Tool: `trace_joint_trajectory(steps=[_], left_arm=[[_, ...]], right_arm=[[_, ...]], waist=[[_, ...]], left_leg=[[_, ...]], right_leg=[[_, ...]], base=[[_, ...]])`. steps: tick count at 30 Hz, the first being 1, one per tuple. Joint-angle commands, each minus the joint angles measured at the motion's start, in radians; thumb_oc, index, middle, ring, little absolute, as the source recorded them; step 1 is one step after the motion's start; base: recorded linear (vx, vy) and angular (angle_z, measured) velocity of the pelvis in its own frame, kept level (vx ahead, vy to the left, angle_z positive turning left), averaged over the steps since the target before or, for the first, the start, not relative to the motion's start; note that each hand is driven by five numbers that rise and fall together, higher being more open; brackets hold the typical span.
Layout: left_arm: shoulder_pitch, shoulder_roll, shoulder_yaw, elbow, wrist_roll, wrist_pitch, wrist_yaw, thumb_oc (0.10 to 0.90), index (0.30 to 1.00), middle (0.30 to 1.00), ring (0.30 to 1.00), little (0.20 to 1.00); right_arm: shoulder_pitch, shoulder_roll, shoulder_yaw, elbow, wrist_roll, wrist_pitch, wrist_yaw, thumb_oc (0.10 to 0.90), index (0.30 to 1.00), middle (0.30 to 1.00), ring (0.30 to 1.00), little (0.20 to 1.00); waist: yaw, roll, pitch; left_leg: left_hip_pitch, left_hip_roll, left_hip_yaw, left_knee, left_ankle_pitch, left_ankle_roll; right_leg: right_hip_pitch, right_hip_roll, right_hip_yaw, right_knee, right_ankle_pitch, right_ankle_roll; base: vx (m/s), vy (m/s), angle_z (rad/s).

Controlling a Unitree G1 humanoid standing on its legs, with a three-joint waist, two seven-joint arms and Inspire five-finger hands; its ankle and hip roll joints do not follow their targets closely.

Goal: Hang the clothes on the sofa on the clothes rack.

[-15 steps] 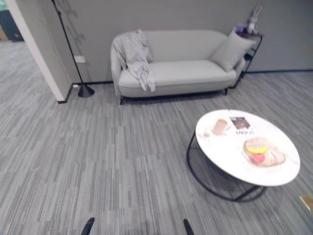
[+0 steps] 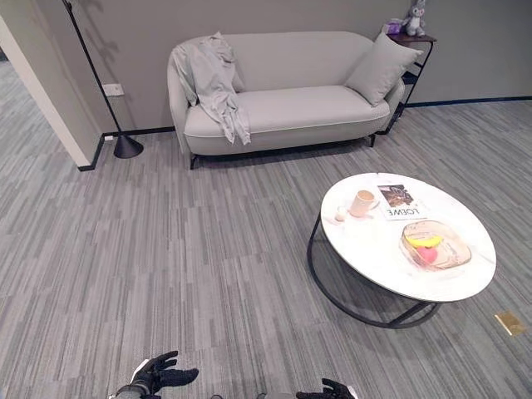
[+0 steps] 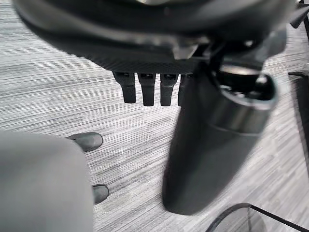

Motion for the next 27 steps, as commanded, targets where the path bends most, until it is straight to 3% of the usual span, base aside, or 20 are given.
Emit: trace_joint_trajectory(steps=[1,4,6,7,10,11,12,15,16,17,19,20,22,23,24,25,26,27], left_arm=[[-0.066,0.004,0.063,-0.020,-0.102,-0.046,0.017,0.800,0.900,0.900,0.900,0.900],[-0.071,0.009,0.073,-0.034,-0.119,-0.052,0.019,0.800,0.900,0.900,0.900,0.900],[-0.077,0.014,0.069,-0.063,-0.147,-0.046,0.011,0.800,0.900,0.900,0.900,0.900],[-0.077,0.014,0.069,-0.063,-0.147,-0.045,0.011,0.800,0.900,0.900,0.900,0.900],[-0.057,0.002,0.080,-0.069,-0.191,-0.033,-0.001,0.800,0.900,0.900,0.900,0.900],[-0.049,-0.003,0.090,-0.062,-0.200,-0.035,0.006,0.800,0.900,0.900,0.900,0.900],[-0.044,-0.006,0.099,-0.053,-0.213,-0.034,0.007,0.800,0.900,0.900,0.900,0.900],[-0.024,-0.019,0.123,-0.056,-0.246,-0.036,0.011,0.800,0.900,0.900,0.900,0.900],[0.006,-0.026,0.135,-0.074,-0.271,-0.043,0.010,0.800,0.900,0.900,0.900,0.900],[0.007,-0.026,0.134,-0.074,-0.271,-0.042,0.010,0.800,0.900,0.900,0.900,0.900],[0.012,-0.020,0.139,-0.082,-0.268,-0.040,0.007,0.800,0.900,0.900,0.900,0.900],[0.014,-0.016,0.144,-0.065,-0.250,-0.047,0.005,0.800,0.900,0.900,0.900,0.900],[0.022,-0.010,0.156,-0.052,-0.238,-0.044,0.002,0.800,0.900,0.900,0.900,0.900],[0.035,-0.009,0.161,-0.043,-0.234,-0.046,-0.005,0.800,0.900,0.900,0.900,0.900],[0.035,-0.009,0.161,-0.043,-0.235,-0.046,-0.005,0.800,0.900,0.900,0.900,0.900],[0.042,-0.007,0.165,-0.031,-0.224,-0.045,-0.008,0.800,0.900,0.900,0.900,0.900],[0.054,-0.005,0.170,-0.012,-0.208,-0.045,-0.016,0.800,0.900,0.900,0.900,0.900],[0.054,-0.005,0.170,-0.012,-0.208,-0.045,-0.016,0.800,0.900,0.900,0.900,0.900]], right_arm=[[-0.050,-0.030,0.015,-0.046,0.054,-0.044,-0.023,0.800,0.900,0.900,0.900,0.900],[-0.051,-0.033,0.017,-0.087,0.063,-0.047,-0.018,0.800,0.900,0.900,0.900,0.900],[-0.042,-0.051,0.010,-0.146,0.076,-0.051,-0.023,0.800,0.900,0.900,0.900,0.900],[-0.042,-0.051,0.010,-0.147,0.076,-0.051,-0.023,0.800,0.900,0.900,0.900,0.900],[-0.029,-0.074,-0.004,-0.204,0.092,-0.054,-0.023,0.800,0.900,0.900,0.900,0.900],[-0.034,-0.083,0.003,-0.202,0.084,-0.051,-0.027,0.800,0.900,0.900,0.900,0.900],[-0.034,-0.086,0.008,-0.205,0.079,-0.048,-0.028,0.800,0.900,0.900,0.900,0.900],[-0.036,-0.095,0.024,-0.244,0.054,-0.041,-0.026,0.800,0.900,0.900,0.900,0.900],[-0.039,-0.108,0.042,-0.262,0.023,-0.043,-0.021,0.800,0.900,0.900,0.900,0.900],[-0.039,-0.108,0.043,-0.262,0.023,-0.043,-0.021,0.800,0.900,0.900,0.900,0.900],[-0.054,-0.120,0.067,-0.252,-0.028,-0.037,-0.026,0.800,0.900,0.900,0.900,0.900],[-0.090,-0.123,0.095,-0.197,-0.069,-0.034,-0.028,0.800,0.900,0.900,0.900,0.900],[-0.088,-0.115,0.102,-0.185,-0.094,-0.023,-0.008,0.800,0.900,0.900,0.900,0.900],[-0.073,-0.111,0.101,-0.192,-0.095,-0.031,0.006,0.800,0.900,0.900,0.900,0.900],[-0.073,-0.111,0.101,-0.192,-0.095,-0.031,0.006,0.800,0.900,0.900,0.900,0.900],[-0.064,-0.105,0.097,-0.192,-0.102,-0.020,0.017,0.800,0.900,0.900,0.900,0.900],[-0.038,-0.092,0.092,-0.152,-0.110,-0.019,0.035,0.800,0.900,0.900,0.900,0.900],[-0.038,-0.092,0.092,-0.152,-0.110,-0.020,0.035,0.800,0.900,0.900,0.900,0.900]], waist=[[-0.006,-0.036,0.008],[-0.004,-0.036,0.023],[-0.002,-0.058,0.072],[-0.003,-0.058,0.071],[0.010,-0.066,0.131],[0.015,-0.073,0.140],[0.022,-0.075,0.136],[0.050,-0.076,0.130],[0.081,-0.072,0.125],[0.081,-0.077,0.129],[0.110,-0.071,0.122],[0.144,-0.085,0.108],[0.160,-0.082,0.082],[0.167,-0.093,0.068],[0.168,-0.091,0.067],[0.176,-0.097,0.042],[0.195,-0.129,0.000],[0.196,-0.127,-0.002]], left_leg=[[0.025,-0.018,-0.074,-0.054,-0.083,-0.008],[0.032,-0.004,-0.056,-0.054,-0.078,-0.011],[-0.073,-0.018,-0.043,0.175,-0.133,-0.037],[-0.079,-0.018,-0.043,0.184,-0.138,-0.037],[-0.312,-0.046,-0.070,0.629,-0.012,-0.018],[-0.368,-0.059,-0.064,0.708,-0.010,-0.011],[-0.403,-0.064,-0.056,0.711,-0.023,-0.008],[-0.443,-0.058,-0.021,0.591,-0.047,-0.011],[-0.450,-0.032,-0.025,0.361,-0.008,-0.026],[-0.439,-0.036,-0.023,0.349,-0.003,-0.025],[-0.444,0.000,-0.019,0.077,0.051,-0.038],[-0.527,-0.006,-0.010,-0.054,0.053,-0.051],[-0.533,-0.008,0.004,-0.054,0.068,-0.053],[-0.513,-0.031,0.000,-0.054,0.132,-0.051],[-0.514,-0.029,-0.001,-0.054,0.132,-0.051],[-0.492,-0.048,-0.014,-0.054,0.177,-0.047],[-0.434,-0.109,-0.046,-0.054,0.209,-0.021],[-0.436,-0.107,-0.045,-0.054,0.210,-0.021]], right_leg=[[0.133,-0.029,0.030,-0.252,0.155,0.064],[0.115,-0.025,0.031,-0.222,0.142,0.059],[0.103,-0.033,0.048,-0.195,0.128,0.044],[0.100,-0.032,0.047,-0.194,0.128,0.044],[0.125,-0.021,0.073,-0.153,0.090,-0.005],[0.130,-0.021,0.076,-0.153,0.078,-0.013],[0.138,-0.022,0.077,-0.153,0.063,-0.010],[0.184,-0.034,0.089,-0.176,0.040,-0.002],[0.223,-0.035,0.089,-0.197,0.023,0.008],[0.229,-0.041,0.088,-0.199,0.022,0.009],[0.289,-0.046,0.075,-0.223,-0.014,0.019],[0.359,-0.071,0.086,-0.246,-0.035,0.033],[0.397,-0.092,0.108,-0.241,-0.026,0.048],[0.418,-0.123,0.112,-0.236,0.014,0.068],[0.416,-0.121,0.113,-0.236,0.015,0.067],[0.412,-0.150,0.114,-0.226,0.061,0.089],[0.390,-0.218,0.116,-0.119,0.259,0.141],[0.387,-0.215,0.119,-0.119,0.261,0.141]], base=[[0.03,-0.064,-0.26],[0.03,-0.053,-0.25],[0.01,-0.115,-0.23],[0.09,-0.121,-0.27],[0.12,-0.138,-0.19],[0.21,-0.093,0.11],[0.33,-0.043,0.12],[0.32,0.027,-0.07],[0.45,0.057,-0.14],[0.55,0.064,-0.21],[0.65,0.075,0.04],[0.95,0.153,0.24],[0.93,0.224,0.04],[0.57,0.177,-0.20],[0.63,0.199,-0.35],[0.96,0.260,-0.40],[0.96,0.261,-0.43],[0.97,0.248,-0.31]])
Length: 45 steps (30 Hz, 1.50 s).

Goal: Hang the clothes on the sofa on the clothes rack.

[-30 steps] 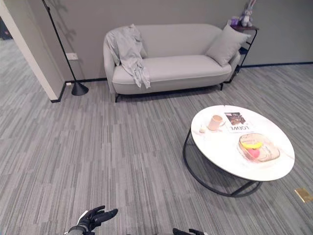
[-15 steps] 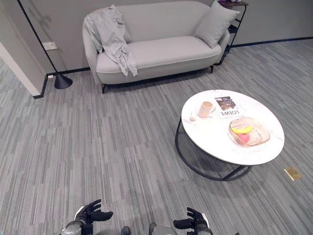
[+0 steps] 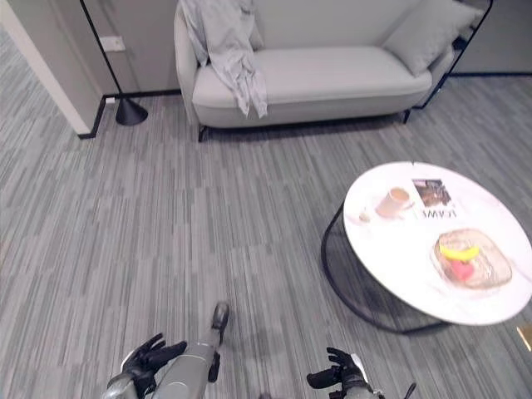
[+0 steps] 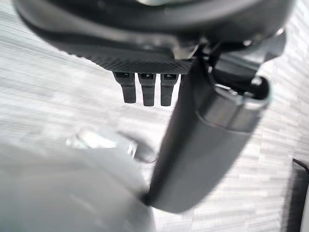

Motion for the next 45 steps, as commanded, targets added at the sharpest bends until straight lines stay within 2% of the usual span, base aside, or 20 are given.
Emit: trace_joint_trajectory(steps=[1,3,6,8,13,15,18,20,22,24,28,29,31,34,36,39,41,42,43,45], left_arm=[[0.006,0.013,-0.020,-0.012,0.040,-0.024,-0.014,0.800,0.900,0.900,0.900,0.900],[0.002,0.026,-0.022,-0.020,0.042,-0.022,-0.021,0.800,0.900,0.900,0.900,0.900],[-0.022,0.042,-0.027,-0.024,0.051,-0.022,-0.019,0.800,0.900,0.900,0.900,0.900],[-0.032,0.047,-0.036,-0.035,0.047,-0.024,-0.027,0.800,0.900,0.900,0.900,0.900],[-0.062,0.038,-0.029,-0.038,0.073,-0.027,-0.031,0.800,0.900,0.900,0.900,0.900],[-0.052,0.028,-0.022,-0.039,0.058,-0.030,-0.046,0.800,0.900,0.900,0.900,0.900],[-0.033,0.015,-0.021,-0.010,0.039,-0.023,-0.064,0.800,0.900,0.900,0.900,0.900],[-0.013,0.001,-0.028,0.007,0.014,-0.010,-0.098,0.800,0.900,0.900,0.900,0.900],[0.005,0.005,-0.026,-0.026,-0.025,0.004,-0.116,0.800,0.900,0.900,0.900,0.900],[0.016,0.013,-0.006,-0.040,-0.056,0.008,-0.101,0.800,0.900,0.900,0.900,0.900],[0.047,0.017,0.010,-0.056,-0.048,-0.005,-0.088,0.800,0.900,0.900,0.900,0.900],[0.064,0.020,0.011,-0.081,-0.031,-0.018,-0.076,0.800,0.900,0.900,0.900,0.900],[0.066,0.018,0.013,-0.083,-0.020,-0.027,-0.066,0.800,0.900,0.900,0.900,0.900],[0.060,0.019,0.014,-0.057,0.007,-0.028,-0.051,0.800,0.900,0.900,0.900,0.900],[0.074,0.018,0.047,-0.043,-0.014,-0.026,-0.061,0.800,0.900,0.900,0.900,0.900],[0.096,0.014,0.082,0.012,-0.012,-0.016,-0.068,0.800,0.900,0.900,0.900,0.900],[0.081,0.036,0.088,0.027,0.002,-0.008,-0.064,0.800,0.900,0.900,0.900,0.900],[0.080,0.036,0.088,0.027,0.002,-0.008,-0.064,0.800,0.900,0.900,0.900,0.900],[0.066,0.056,0.085,0.025,0.015,-0.013,-0.060,0.800,0.900,0.900,0.900,0.900],[0.046,0.074,0.076,-0.018,0.004,-0.023,-0.059,0.800,0.900,0.900,0.900,0.900]], right_arm=[[-0.053,-0.002,0.007,-0.017,-0.040,-0.028,0.028,0.800,0.900,0.900,0.900,0.900],[-0.054,0.001,-0.010,-0.011,-0.026,-0.024,0.028,0.800,0.900,0.900,0.900,0.900],[-0.049,0.007,-0.023,-0.025,-0.006,-0.032,0.022,0.800,0.900,0.900,0.900,0.900],[-0.033,0.005,-0.036,-0.039,0.010,-0.035,0.024,0.800,0.900,0.900,0.900,0.900],[0.029,0.032,-0.146,-0.020,0.183,-0.055,0.039,0.800,0.900,0.900,0.900,0.900],[0.043,0.039,-0.177,0.008,0.214,-0.053,0.033,0.800,0.900,0.900,0.900,0.900],[0.062,0.037,-0.181,0.026,0.221,-0.054,0.038,0.800,0.900,0.900,0.900,0.900],[0.052,0.023,-0.189,0.050,0.228,-0.049,0.050,0.800,0.900,0.900,0.900,0.900],[0.043,0.005,-0.201,0.034,0.252,-0.051,0.039,0.800,0.900,0.900,0.900,0.900],[0.008,-0.019,-0.198,0.030,0.271,-0.042,0.022,0.800,0.900,0.900,0.900,0.900],[-0.008,-0.030,-0.181,-0.015,0.261,-0.043,0.031,0.800,0.900,0.900,0.900,0.900],[-0.028,-0.041,-0.169,-0.043,0.261,-0.059,0.028,0.800,0.900,0.900,0.900,0.900],[-0.052,-0.049,-0.158,-0.044,0.250,-0.072,0.020,0.800,0.900,0.900,0.900,0.900],[-0.074,-0.048,-0.148,-0.042,0.231,-0.072,0.015,0.800,0.900,0.900,0.900,0.900],[-0.058,-0.034,-0.142,-0.069,0.220,-0.063,0.040,0.800,0.900,0.900,0.900,0.900],[-0.015,-0.009,-0.128,-0.054,0.154,-0.058,0.061,0.800,0.900,0.900,0.900,0.900],[-0.012,0.003,-0.117,-0.048,0.135,-0.046,0.069,0.800,0.900,0.900,0.900,0.900],[-0.012,0.003,-0.117,-0.048,0.135,-0.046,0.069,0.800,0.900,0.900,0.900,0.900],[-0.003,0.007,-0.120,-0.047,0.129,-0.039,0.065,0.800,0.900,0.900,0.900,0.900],[0.013,-0.001,-0.134,-0.062,0.143,-0.044,0.071,0.800,0.900,0.900,0.900,0.900]], waist=[[0.039,-0.098,-0.011],[0.020,-0.074,0.013],[-0.039,-0.013,0.062],[-0.093,0.004,0.077],[-0.247,-0.029,0.092],[-0.272,-0.030,0.086],[-0.278,-0.010,0.062],[-0.274,0.013,0.053],[-0.251,-0.012,0.075],[-0.135,-0.038,0.118],[-0.062,-0.054,0.116],[-0.026,-0.032,0.105],[0.002,-0.022,0.094],[-0.003,-0.024,0.079],[0.034,-0.020,0.037],[0.061,-0.064,-0.035],[0.036,-0.043,-0.004],[0.036,-0.042,-0.005],[-0.001,-0.012,0.021],[-0.038,0.004,0.039]], left_leg=[[-0.022,-0.116,-0.033,-0.103,0.158,0.063],[0.088,-0.131,-0.056,-0.103,0.111,0.105],[0.237,-0.097,-0.092,-0.103,0.025,0.151],[0.325,-0.075,-0.099,-0.103,-0.036,0.140],[0.591,-0.105,-0.209,-0.103,-0.228,0.092],[0.654,-0.077,-0.235,-0.103,-0.218,0.068],[0.708,-0.017,-0.231,-0.060,-0.153,0.033],[0.632,0.025,-0.146,0.228,0.001,-0.051],[0.393,0.032,-0.069,0.635,0.188,-0.079],[0.084,-0.064,-0.016,0.868,0.070,0.018],[-0.019,-0.073,0.024,0.541,0.005,0.052],[0.009,-0.063,0.042,0.145,0.023,0.057],[-0.067,-0.051,0.100,-0.103,0.021,0.041],[-0.131,-0.001,0.239,-0.103,0.002,0.029],[-0.060,-0.014,0.215,-0.103,0.071,0.044],[0.056,-0.105,0.111,-0.103,0.144,0.074],[0.191,-0.108,0.078,-0.103,0.085,0.126],[0.190,-0.106,0.078,-0.103,0.085,0.126],[0.285,-0.088,0.033,-0.103,0.025,0.155],[0.344,-0.070,-0.009,-0.103,-0.011,0.149]], right_leg=[[0.109,-0.137,0.007,0.124,0.564,0.183],[-0.002,-0.192,-0.027,0.364,0.754,0.158],[-0.253,-0.170,-0.087,0.559,0.549,0.071],[-0.337,-0.142,-0.227,0.450,0.420,0.068],[-0.503,0.095,-0.296,-0.162,0.496,0.184],[-0.555,0.080,-0.313,-0.162,0.524,0.200],[-0.476,0.094,-0.328,-0.162,0.532,0.147],[-0.384,0.102,-0.310,-0.154,0.530,0.125],[-0.292,0.087,-0.289,-0.162,0.492,0.081],[-0.147,0.104,-0.182,-0.162,0.398,0.045],[-0.050,0.102,-0.118,-0.162,0.336,0.051],[0.008,0.117,-0.105,-0.162,0.289,0.066],[0.076,0.113,-0.106,-0.162,0.239,0.074],[0.158,0.086,-0.098,-0.162,0.236,0.082],[0.212,0.026,-0.054,-0.157,0.268,0.101],[0.146,-0.082,-0.077,0.139,0.547,0.237],[0.010,-0.152,-0.103,0.456,0.698,0.209],[0.007,-0.151,-0.102,0.457,0.698,0.209],[-0.142,-0.197,-0.169,0.562,0.570,0.142],[-0.214,-0.198,-0.284,0.446,0.464,0.110]], base=[[0.58,0.201,-0.33],[0.78,0.334,-0.14],[0.65,0.238,0.26],[0.76,-0.049,0.71],[0.87,-0.220,0.43],[1.00,-0.378,0.77],[0.67,-0.253,0.88],[0.82,-0.322,0.38],[0.59,-0.381,0.18],[0.82,-0.412,-0.16],[0.71,-0.104,-1.35],[0.81,0.051,-0.56],[0.80,0.044,-0.47],[0.64,0.080,-0.19],[0.92,0.174,-0.40],[0.88,0.179,-0.36],[0.62,0.194,-0.66],[0.62,0.226,-0.15],[0.62,0.127,0.59],[0.71,-0.039,1.19]])
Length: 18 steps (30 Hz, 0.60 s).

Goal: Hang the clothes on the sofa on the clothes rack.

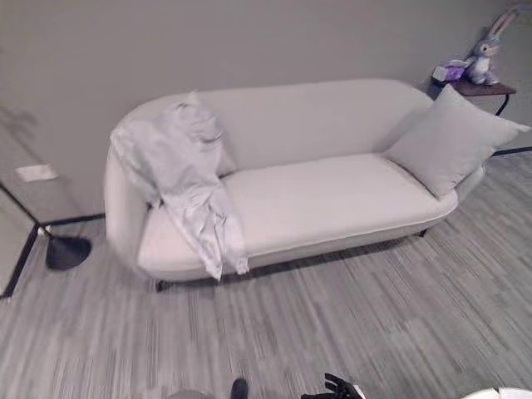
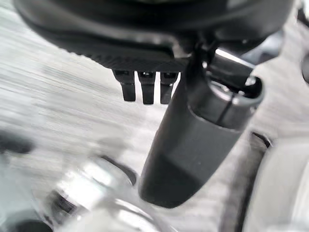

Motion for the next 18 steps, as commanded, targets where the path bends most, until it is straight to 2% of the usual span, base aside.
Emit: trace_joint_trajectory(steps=[1,2,3,4,5,6,7,9,10,11,12,14,15,16,17,18], left_arm=[[-0.064,0.061,0.019,-0.145,-0.002,-0.060,0.009,0.800,0.900,0.900,0.900,0.900],[-0.070,0.068,0.020,-0.187,-0.022,-0.068,0.014,0.800,0.900,0.900,0.900,0.900],[-0.077,0.074,0.021,-0.215,-0.030,-0.073,0.022,0.800,0.900,0.900,0.900,0.900],[-0.090,0.078,0.022,-0.236,-0.029,-0.082,0.030,0.800,0.900,0.900,0.900,0.900],[-0.095,0.078,0.027,-0.251,-0.032,-0.082,0.033,0.800,0.900,0.900,0.900,0.900],[-0.112,0.083,0.026,-0.266,-0.043,-0.090,0.036,0.800,0.900,0.900,0.900,0.900],[-0.125,0.084,0.030,-0.276,-0.038,-0.099,0.046,0.800,0.900,0.900,0.900,0.900],[-0.132,0.079,0.016,-0.290,-0.040,-0.099,0.045,0.800,0.900,0.900,0.900,0.900],[-0.142,0.071,-0.004,-0.287,-0.049,-0.101,0.037,0.800,0.900,0.900,0.900,0.900],[-0.133,0.059,-0.011,-0.312,-0.056,-0.104,0.038,0.800,0.900,0.900,0.900,0.900],[-0.139,0.049,-0.020,-0.308,-0.066,-0.109,0.044,0.800,0.900,0.900,0.900,0.900],[-0.138,0.042,-0.030,-0.314,-0.087,-0.104,0.049,0.800,0.900,0.900,0.900,0.900],[-0.138,0.042,-0.030,-0.314,-0.087,-0.104,0.049,0.800,0.900,0.900,0.900,0.900],[-0.130,0.036,-0.038,-0.311,-0.087,-0.095,0.037,0.800,0.900,0.900,0.900,0.900],[-0.124,0.034,-0.037,-0.302,-0.081,-0.092,0.041,0.800,0.900,0.900,0.900,0.900],[-0.114,0.032,-0.036,-0.295,-0.075,-0.087,0.040,0.800,0.900,0.900,0.900,0.900]], right_arm=[[-0.072,-0.047,-0.049,-0.088,-0.017,-0.028,0.003,0.800,0.900,0.900,0.900,0.900],[-0.071,-0.052,-0.053,-0.093,-0.015,-0.029,0.002,0.800,0.900,0.900,0.900,0.900],[-0.070,-0.058,-0.059,-0.094,-0.014,-0.027,-0.001,0.800,0.900,0.900,0.900,0.900],[-0.064,-0.062,-0.064,-0.085,-0.017,-0.026,-0.005,0.800,0.900,0.900,0.900,0.900],[-0.056,-0.063,-0.067,-0.083,-0.017,-0.021,-0.008,0.800,0.900,0.900,0.900,0.900],[-0.045,-0.064,-0.068,-0.078,-0.014,-0.018,-0.010,0.800,0.900,0.900,0.900,0.900],[-0.042,-0.065,-0.067,-0.070,-0.020,-0.014,-0.014,0.800,0.900,0.900,0.900,0.900],[-0.034,-0.067,-0.067,-0.070,-0.022,-0.012,-0.016,0.800,0.900,0.900,0.900,0.900],[-0.020,-0.070,-0.072,-0.066,-0.022,-0.010,-0.010,0.800,0.900,0.900,0.900,0.900],[-0.016,-0.078,-0.083,-0.062,-0.026,-0.010,-0.009,0.800,0.900,0.900,0.900,0.900],[-0.025,-0.084,-0.079,-0.044,-0.026,-0.011,-0.009,0.800,0.900,0.900,0.900,0.900],[-0.035,-0.094,-0.080,-0.053,-0.025,-0.011,-0.015,0.800,0.900,0.900,0.900,0.900],[-0.035,-0.094,-0.080,-0.053,-0.025,-0.011,-0.015,0.800,0.900,0.900,0.900,0.900],[-0.035,-0.111,-0.076,-0.069,-0.025,-0.014,-0.012,0.800,0.900,0.900,0.900,0.900],[-0.042,-0.120,-0.071,-0.068,-0.029,-0.013,-0.017,0.800,0.900,0.900,0.900,0.900],[-0.048,-0.126,-0.067,-0.065,-0.035,-0.009,-0.021,0.800,0.900,0.900,0.900,0.900]], waist=[[-0.011,0.006,0.076],[-0.026,0.004,0.087],[-0.041,-0.006,0.098],[-0.062,-0.020,0.105],[-0.079,-0.027,0.111],[-0.095,-0.040,0.125],[-0.103,-0.054,0.132],[-0.117,-0.057,0.136],[-0.120,-0.060,0.134],[-0.119,-0.063,0.125],[-0.120,-0.059,0.130],[-0.118,-0.059,0.142],[-0.119,-0.058,0.141],[-0.098,-0.075,0.182],[-0.089,-0.088,0.195],[-0.083,-0.089,0.199]], left_leg=[[-0.001,0.131,-0.022,-0.012,-0.052,-0.144],[0.015,0.130,-0.050,-0.012,-0.068,-0.151],[0.046,0.118,-0.085,-0.012,-0.095,-0.157],[0.092,0.101,-0.143,-0.012,-0.137,-0.160],[0.117,0.102,-0.171,-0.012,-0.149,-0.170],[0.139,0.095,-0.222,-0.012,-0.165,-0.177],[0.160,0.092,-0.242,-0.012,-0.179,-0.184],[0.190,0.103,-0.269,-0.012,-0.201,-0.194],[0.209,0.111,-0.306,-0.012,-0.221,-0.203],[0.240,0.158,-0.304,-0.007,-0.206,-0.228],[0.212,0.172,-0.299,0.085,-0.189,-0.244],[0.099,0.168,-0.244,0.340,-0.111,-0.278],[0.091,0.167,-0.245,0.351,-0.117,-0.278],[-0.094,0.147,-0.168,0.648,-0.033,-0.275],[-0.166,0.154,-0.108,0.756,-0.051,-0.262],[-0.216,0.179,-0.057,0.766,-0.071,-0.254]], right_leg=[[-0.042,-0.098,-0.035,-0.497,0.435,0.078],[-0.075,-0.063,-0.045,-0.596,0.438,0.088],[-0.109,-0.010,-0.022,-0.735,0.447,0.102],[-0.154,0.047,0.046,-0.870,0.459,0.114],[-0.162,0.092,0.116,-0.972,0.470,0.130],[-0.195,0.141,0.219,-1.033,0.484,0.156],[-0.239,0.154,0.247,-1.033,0.505,0.178],[-0.231,0.148,0.252,-1.033,0.519,0.183],[-0.203,0.134,0.274,-1.020,0.517,0.163],[-0.190,0.110,0.246,-0.953,0.524,0.144],[-0.176,0.107,0.241,-0.934,0.519,0.138],[-0.123,0.096,0.222,-0.929,0.479,0.115],[-0.124,0.097,0.220,-0.928,0.479,0.116],[-0.058,0.088,0.202,-0.945,0.450,0.077],[-0.034,0.086,0.201,-0.951,0.435,0.059],[-0.010,0.085,0.185,-0.959,0.422,0.051]], base=[[0.51,-0.224,1.24],[0.47,-0.262,1.02],[0.61,-0.302,0.82],[0.62,-0.272,0.74],[0.61,-0.239,0.75],[0.50,-0.213,0.81],[0.34,-0.156,1.14],[0.33,-0.167,1.27],[0.58,-0.380,1.04],[0.54,-0.406,1.22],[0.49,-0.408,1.48],[0.25,-0.198,1.11],[0.19,-0.281,0.66],[0.14,-0.335,0.55],[0.22,-0.417,0.36],[0.22,-0.221,0.17]])
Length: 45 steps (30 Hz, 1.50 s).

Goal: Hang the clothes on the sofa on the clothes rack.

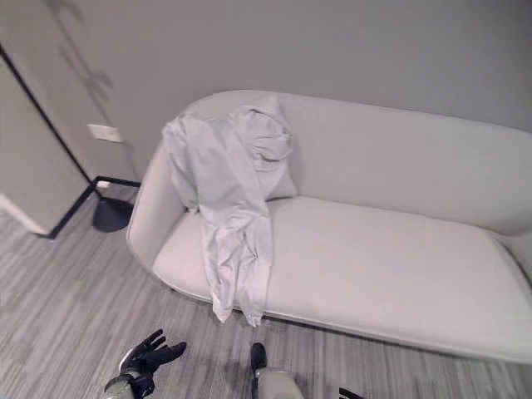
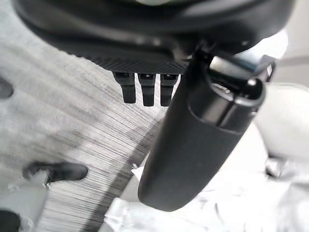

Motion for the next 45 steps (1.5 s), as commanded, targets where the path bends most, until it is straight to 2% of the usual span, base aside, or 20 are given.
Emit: trace_joint_trajectory(steps=[1,3,6,8,10,12,13,15,19,23,26,29,32,33,36,37,40,43,44,45], left_arm=[[0.006,0.069,0.015,-0.086,-0.020,-0.028,-0.002,0.800,0.900,0.900,0.900,0.900],[0.014,0.062,0.012,-0.070,-0.011,-0.024,-0.010,0.800,0.900,0.900,0.900,0.900],[0.026,0.061,0.006,-0.079,-0.007,-0.025,-0.008,0.800,0.900,0.900,0.900,0.900],[0.028,0.057,0.005,-0.072,-0.007,-0.029,-0.003,0.800,0.900,0.900,0.900,0.900],[0.025,0.055,0.011,-0.048,-0.005,-0.031,0.000,0.800,0.900,0.900,0.900,0.900],[0.030,0.050,0.013,-0.046,-0.011,-0.031,-0.004,0.800,0.900,0.900,0.900,0.900],[0.026,0.056,0.016,-0.025,0.013,-0.037,-0.001,0.800,0.900,0.900,0.900,0.900],[0.020,0.076,0.021,-0.029,0.025,-0.037,-0.002,0.800,0.900,0.900,0.900,0.900],[0.004,0.115,0.009,-0.048,0.047,-0.039,0.003,0.800,0.900,0.900,0.900,0.900],[-0.023,0.130,-0.006,-0.084,0.058,-0.040,0.008,0.800,0.900,0.900,0.900,0.900],[-0.039,0.127,-0.011,-0.107,0.062,-0.040,0.013,0.800,0.900,0.900,0.900,0.900],[-0.046,0.122,-0.026,-0.143,0.071,-0.044,0.004,0.800,0.900,0.900,0.900,0.900],[-0.039,0.109,-0.038,-0.224,0.047,-0.047,0.003,0.800,0.900,0.900,0.900,0.900],[-0.029,0.107,-0.042,-0.284,0.012,-0.044,0.004,0.800,0.900,0.900,0.900,0.900],[-0.005,0.098,-0.044,-0.311,0.013,-0.037,0.002,0.800,0.900,0.900,0.900,0.900],[0.004,0.094,-0.043,-0.326,0.004,-0.035,-0.001,0.800,0.900,0.900,0.900,0.900],[0.035,0.103,-0.033,-0.420,0.013,-0.035,0.001,0.800,0.900,0.900,0.900,0.900],[0.050,0.106,-0.029,-0.413,0.024,-0.040,0.030,0.800,0.900,0.900,0.900,0.900],[0.050,0.106,-0.029,-0.413,0.024,-0.040,0.030,0.800,0.900,0.900,0.900,0.900],[0.069,0.096,-0.026,-0.457,0.002,-0.052,0.026,0.800,0.900,0.900,0.900,0.900]], right_arm=[[-0.018,-0.082,0.023,-0.057,-0.036,-0.010,-0.023,0.800,0.900,0.900,0.900,0.900],[-0.023,-0.087,0.016,-0.084,-0.030,-0.015,-0.021,0.800,0.900,0.900,0.900,0.900],[-0.030,-0.095,0.014,-0.103,-0.028,-0.028,-0.029,0.800,0.900,0.900,0.900,0.900],[-0.046,-0.098,0.015,-0.093,-0.030,-0.034,-0.044,0.800,0.900,0.900,0.900,0.900],[-0.055,-0.092,0.017,-0.082,-0.040,-0.031,-0.040,0.800,0.900,0.900,0.900,0.900],[-0.044,-0.084,0.010,-0.088,-0.049,-0.030,-0.032,0.800,0.900,0.900,0.900,0.900],[-0.038,-0.067,0.006,-0.083,-0.064,-0.028,-0.026,0.800,0.900,0.900,0.900,0.900],[-0.034,-0.055,0.014,-0.081,-0.078,-0.027,-0.018,0.800,0.900,0.900,0.900,0.900],[-0.050,-0.047,0.032,-0.090,-0.083,-0.030,-0.024,0.800,0.900,0.900,0.900,0.900],[-0.061,-0.058,0.037,-0.125,-0.073,-0.035,-0.033,0.800,0.900,0.900,0.900,0.900],[-0.073,-0.065,0.034,-0.123,-0.066,-0.042,-0.045,0.800,0.900,0.900,0.900,0.900],[-0.063,-0.073,0.022,-0.108,-0.064,-0.039,-0.053,0.800,0.900,0.900,0.900,0.900],[-0.066,-0.088,0.012,-0.087,-0.068,-0.035,-0.054,0.800,0.900,0.900,0.900,0.900],[-0.066,-0.102,0.014,-0.103,-0.070,-0.027,-0.063,0.800,0.900,0.900,0.900,0.900],[-0.069,-0.112,0.011,-0.106,-0.077,-0.018,-0.067,0.800,0.900,0.900,0.900,0.900],[-0.068,-0.118,0.005,-0.106,-0.076,-0.015,-0.071,0.800,0.900,0.900,0.900,0.900],[-0.067,-0.133,-0.020,-0.202,-0.094,-0.023,-0.088,0.800,0.900,0.900,0.900,0.900],[-0.106,-0.159,0.008,-0.237,-0.163,-0.026,-0.132,0.800,0.900,0.900,0.900,0.900],[-0.106,-0.159,0.008,-0.237,-0.163,-0.026,-0.132,0.800,0.900,0.900,0.900,0.900],[-0.124,-0.167,0.020,-0.297,-0.208,-0.036,-0.124,0.800,0.900,0.900,0.900,0.900]], waist=[[0.027,-0.054,0.059],[0.037,-0.060,0.051],[0.061,-0.036,0.039],[0.076,-0.028,0.036],[0.073,-0.013,0.004],[0.078,0.010,-0.028],[0.074,-0.004,-0.051],[0.077,-0.009,-0.055],[0.074,0.004,-0.033],[0.024,0.018,-0.019],[-0.007,0.003,-0.015],[-0.016,-0.008,-0.021],[-0.004,-0.017,-0.017],[0.029,-0.029,0.021],[0.048,-0.023,0.025],[0.057,-0.021,0.027],[0.072,-0.014,0.018],[0.109,0.016,0.021],[0.109,0.016,0.021],[0.126,0.034,0.000]], left_leg=[[-0.172,0.083,0.165,-0.067,0.122,0.054],[-0.167,0.090,0.186,-0.271,0.080,0.057],[-0.194,0.156,0.166,-0.663,0.178,0.036],[-0.263,0.166,0.160,-0.786,0.217,0.001],[-0.268,0.187,0.193,-0.786,0.211,-0.008],[-0.209,0.184,0.190,-0.786,0.279,-0.004],[-0.170,0.157,0.214,-0.786,0.277,0.011],[-0.108,0.128,0.243,-0.786,0.237,0.037],[-0.049,0.119,0.278,-0.786,0.191,0.069],[0.048,0.100,0.286,-0.786,0.119,0.079],[0.111,0.066,0.289,-0.786,0.070,0.079],[0.168,0.054,0.268,-0.786,0.045,0.084],[0.089,0.058,0.293,-0.460,0.051,0.039],[-0.125,0.051,0.277,-0.094,0.161,0.012],[-0.216,0.066,0.294,0.029,0.146,0.032],[-0.239,0.082,0.316,0.006,0.138,0.038],[-0.204,0.165,0.309,-0.390,0.114,0.042],[-0.198,0.209,0.142,-0.624,0.207,0.000],[-0.198,0.209,0.141,-0.625,0.207,0.000],[-0.147,0.180,0.016,-0.649,0.179,-0.023]], right_leg=[[0.118,-0.053,0.026,-0.055,-0.009,0.049],[0.158,-0.064,0.014,-0.084,-0.026,0.061],[0.215,-0.058,-0.009,-0.110,-0.076,0.068],[0.260,-0.066,-0.015,-0.120,-0.104,0.074],[0.291,-0.080,-0.010,-0.120,-0.129,0.090],[0.321,-0.117,-0.010,-0.120,-0.142,0.115],[0.307,-0.186,0.002,-0.072,-0.069,0.148],[0.244,-0.243,0.007,0.084,0.050,0.158],[0.169,-0.296,-0.065,0.238,0.129,0.123],[0.031,-0.106,-0.149,0.132,-0.025,0.100],[-0.017,-0.027,-0.204,0.018,-0.001,0.117],[0.053,0.009,-0.194,-0.085,-0.008,0.098],[0.122,-0.002,-0.162,-0.109,-0.012,0.074],[0.163,-0.012,-0.138,-0.114,-0.020,0.040],[0.202,0.002,-0.128,-0.120,-0.050,0.029],[0.221,-0.007,-0.126,-0.120,-0.059,0.031],[0.243,-0.048,-0.114,-0.120,-0.099,0.057],[0.279,-0.069,-0.090,-0.120,-0.135,0.068],[0.279,-0.069,-0.090,-0.120,-0.135,0.068],[0.277,-0.085,-0.043,-0.120,-0.138,0.088]], base=[[0.28,-0.127,0.20],[0.35,-0.038,0.27],[0.34,0.057,0.28],[0.33,0.109,0.24],[0.54,0.300,0.07],[0.65,0.480,-0.43],[0.55,0.501,-0.66],[0.37,0.371,-0.49],[0.21,0.244,-0.21],[0.34,0.121,-0.17],[0.28,0.026,-0.24],[0.34,-0.010,0.18],[0.24,-0.058,0.21],[0.08,-0.103,0.01],[0.16,-0.037,-0.19],[0.33,0.138,-0.38],[0.31,0.240,-0.20],[0.24,0.229,-0.16],[0.32,0.298,-0.40],[0.22,0.222,-0.58]])
